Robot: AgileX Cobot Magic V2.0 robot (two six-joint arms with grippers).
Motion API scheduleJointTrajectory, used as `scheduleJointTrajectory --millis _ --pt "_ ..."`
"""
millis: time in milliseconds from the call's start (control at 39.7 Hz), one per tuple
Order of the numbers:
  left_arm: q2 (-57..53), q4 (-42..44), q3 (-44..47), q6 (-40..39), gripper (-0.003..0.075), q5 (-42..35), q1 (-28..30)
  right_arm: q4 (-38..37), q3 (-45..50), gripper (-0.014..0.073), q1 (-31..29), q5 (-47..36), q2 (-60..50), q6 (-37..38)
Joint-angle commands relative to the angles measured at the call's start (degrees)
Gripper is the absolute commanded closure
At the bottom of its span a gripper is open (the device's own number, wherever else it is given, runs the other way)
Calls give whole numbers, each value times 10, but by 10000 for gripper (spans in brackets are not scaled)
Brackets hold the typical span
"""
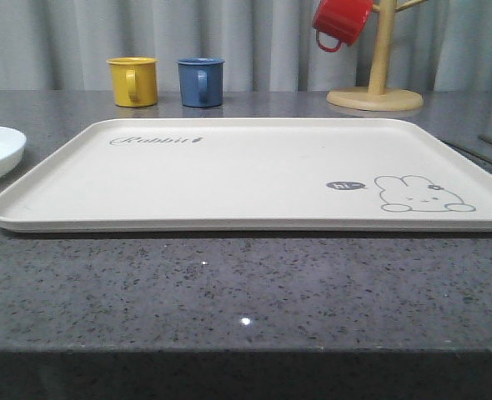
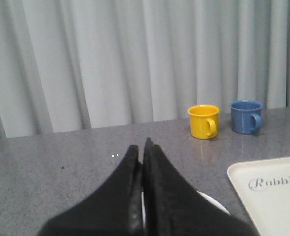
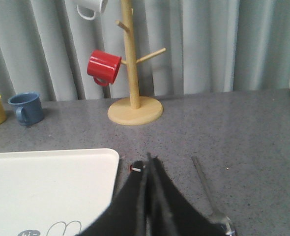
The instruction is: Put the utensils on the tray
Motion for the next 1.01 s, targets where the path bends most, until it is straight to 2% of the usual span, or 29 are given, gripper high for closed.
scheduleJointTrajectory --millis 0,151,227,328,378,403,454,530,605,883,983 --pt "31 0 -26 -3 738 -37 1 1 -29 661 -4 -37 47 -4" --pt "32 0 -26 -3 734 -35 1 1 -28 658 -4 -44 62 -4" --pt "32 0 -26 -3 672 -34 1 1 -28 617 -4 -45 62 -4" --pt "32 -7 -26 -3 484 -32 1 1 -28 472 -4 -45 62 -4" --pt "32 -15 -26 -3 341 -32 1 1 -28 366 -4 -45 62 -4" --pt "32 -19 -26 -3 271 -32 1 1 -28 285 -4 -45 62 -4" --pt "32 -20 -26 -3 165 -32 1 1 -28 174 -4 -45 62 -4" --pt "32 -20 -26 -3 71 -33 1 1 -28 49 -4 -49 62 -4" --pt "32 -20 -26 -3 58 -33 1 1 -28 -13 -4 -51 62 -4" --pt "33 -21 -26 -3 58 -56 1 1 -27 -8 -4 -49 62 -4" --pt "46 -26 -32 -3 58 -37 1 1 -27 -8 -4 -49 62 -4"
